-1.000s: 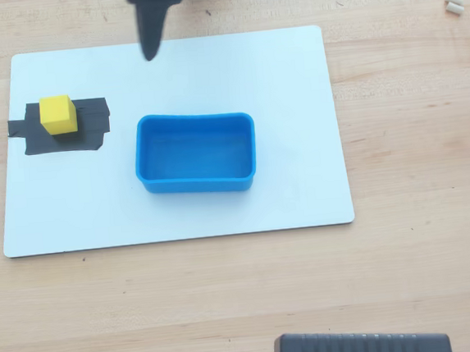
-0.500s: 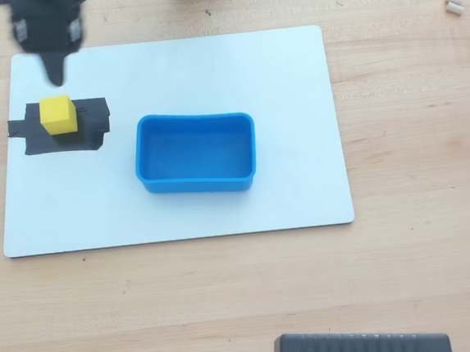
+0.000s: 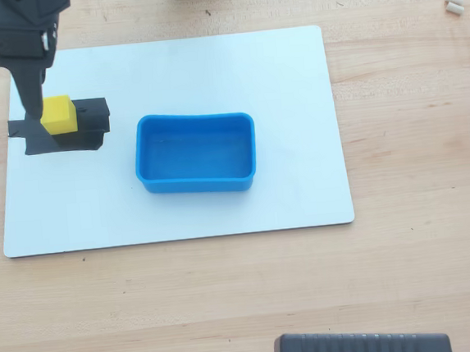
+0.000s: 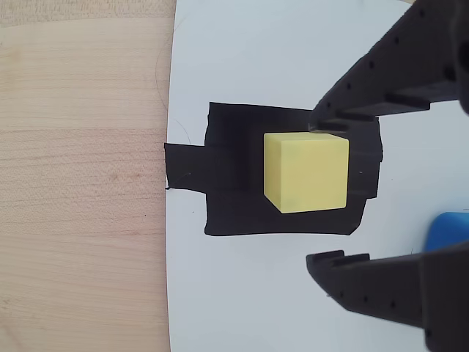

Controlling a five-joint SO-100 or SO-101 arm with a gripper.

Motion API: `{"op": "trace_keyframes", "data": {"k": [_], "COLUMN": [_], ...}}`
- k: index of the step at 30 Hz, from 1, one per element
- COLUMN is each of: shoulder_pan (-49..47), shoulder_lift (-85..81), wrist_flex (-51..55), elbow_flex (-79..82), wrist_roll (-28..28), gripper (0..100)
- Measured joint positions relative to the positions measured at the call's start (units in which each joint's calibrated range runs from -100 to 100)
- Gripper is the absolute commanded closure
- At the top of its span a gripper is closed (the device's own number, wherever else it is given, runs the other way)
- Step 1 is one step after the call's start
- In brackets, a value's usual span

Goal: Pick up yellow cube and drop it in the blue rectangular bin

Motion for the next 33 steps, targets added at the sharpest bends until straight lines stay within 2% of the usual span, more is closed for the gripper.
{"op": "trace_keyframes", "data": {"k": [20, 33], "shoulder_pan": [-0.8, -0.8], "shoulder_lift": [7.4, 10.2], "wrist_flex": [-4.0, -5.6], "elbow_flex": [2.4, 2.7], "wrist_roll": [0.0, 0.0], "gripper": [64, 80]}}
